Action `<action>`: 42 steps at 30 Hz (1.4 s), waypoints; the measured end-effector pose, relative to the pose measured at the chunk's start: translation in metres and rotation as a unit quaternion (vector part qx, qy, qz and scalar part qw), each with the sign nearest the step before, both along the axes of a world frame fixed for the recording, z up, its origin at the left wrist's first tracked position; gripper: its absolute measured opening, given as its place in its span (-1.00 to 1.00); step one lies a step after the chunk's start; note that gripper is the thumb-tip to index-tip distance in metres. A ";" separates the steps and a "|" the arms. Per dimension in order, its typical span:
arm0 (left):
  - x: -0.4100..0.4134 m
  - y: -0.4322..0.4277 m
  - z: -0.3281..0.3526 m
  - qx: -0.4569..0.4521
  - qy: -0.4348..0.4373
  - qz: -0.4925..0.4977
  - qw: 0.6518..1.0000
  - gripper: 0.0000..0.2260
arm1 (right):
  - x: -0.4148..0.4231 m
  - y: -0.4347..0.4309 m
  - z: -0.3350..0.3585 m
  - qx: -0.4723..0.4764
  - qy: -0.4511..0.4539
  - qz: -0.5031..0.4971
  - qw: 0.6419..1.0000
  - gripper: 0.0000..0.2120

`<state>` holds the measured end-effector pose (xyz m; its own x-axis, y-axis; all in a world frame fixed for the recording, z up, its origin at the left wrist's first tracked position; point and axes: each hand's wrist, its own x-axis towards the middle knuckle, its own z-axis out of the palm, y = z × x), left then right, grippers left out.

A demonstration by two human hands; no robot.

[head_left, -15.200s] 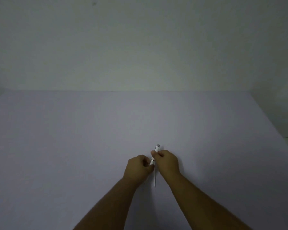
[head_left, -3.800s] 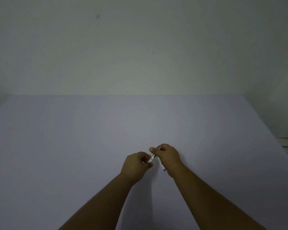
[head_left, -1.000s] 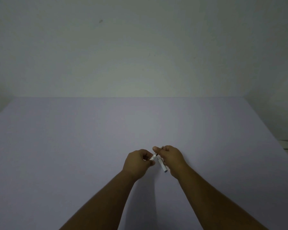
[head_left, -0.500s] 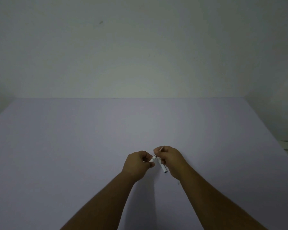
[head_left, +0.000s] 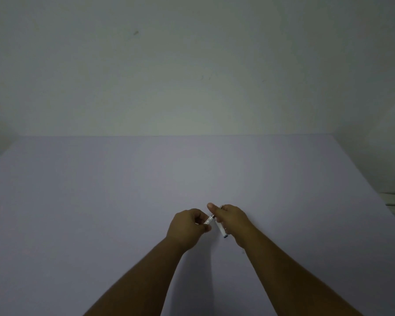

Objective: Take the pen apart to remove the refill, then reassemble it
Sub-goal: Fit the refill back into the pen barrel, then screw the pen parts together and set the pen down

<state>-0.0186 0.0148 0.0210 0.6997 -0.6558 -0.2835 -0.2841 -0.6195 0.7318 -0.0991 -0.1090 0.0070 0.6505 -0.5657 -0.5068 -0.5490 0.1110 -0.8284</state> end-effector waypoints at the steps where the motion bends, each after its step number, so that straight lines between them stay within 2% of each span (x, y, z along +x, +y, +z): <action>1: 0.000 0.000 0.000 0.000 -0.001 0.002 1.000 -0.91 | -0.001 0.000 0.000 0.029 -0.019 0.003 0.999 -0.70; 3: 0.001 0.001 0.001 0.001 -0.005 0.005 1.000 -0.92 | -0.003 -0.001 -0.001 0.049 -0.060 -0.005 0.997 -0.85; 4: 0.001 0.001 0.001 0.002 -0.006 0.005 1.000 -0.92 | -0.003 -0.001 -0.002 0.034 -0.064 -0.008 0.997 -0.86; 7: 0.001 0.001 0.000 0.004 -0.006 0.004 1.000 -0.93 | -0.001 -0.001 -0.001 -0.017 -0.020 -0.003 1.000 -0.70; 9: 0.001 0.001 -0.001 0.003 -0.004 0.002 1.000 -0.92 | -0.001 -0.002 0.000 -0.011 -0.010 0.019 1.000 -0.70; 13: 0.002 0.000 -0.002 0.002 -0.011 0.004 1.000 -0.93 | -0.003 -0.004 0.000 0.023 -0.070 0.014 0.997 -0.93; 18: 0.000 0.000 -0.004 0.011 -0.010 -0.003 1.000 -0.94 | -0.003 -0.006 0.004 0.001 -0.024 0.034 0.999 -0.81; 23: -0.001 -0.001 -0.003 0.011 -0.022 0.003 1.000 -0.93 | -0.004 -0.004 0.002 0.026 -0.057 0.011 0.998 -0.92; 33: -0.003 -0.004 -0.001 0.014 -0.047 0.008 0.999 -0.88 | -0.001 -0.004 0.002 0.035 -0.043 -0.008 0.998 -0.89; 35: -0.002 -0.003 -0.002 0.013 -0.031 0.020 0.999 -0.88 | 0.000 -0.008 0.002 0.009 -0.030 0.014 0.999 -0.77; 37: 0.000 0.000 -0.003 0.007 -0.003 0.052 0.999 -0.86 | 0.001 -0.017 0.001 -0.063 -0.008 0.010 0.998 -0.68; 40: 0.003 0.004 -0.008 0.000 0.064 0.092 0.994 -0.79 | 0.003 -0.028 -0.009 -0.199 0.062 0.014 0.978 -0.72; 42: 0.003 0.006 -0.011 0.000 0.097 0.106 0.990 -0.80 | 0.004 -0.027 -0.019 -0.232 0.113 0.045 0.965 -0.78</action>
<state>-0.0156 0.0212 0.0103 0.7538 -0.5000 -0.4263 -0.0020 -0.6505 0.7595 -0.0951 -0.1361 -0.0119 0.6096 -0.7125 -0.3474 -0.7117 -0.2989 -0.6358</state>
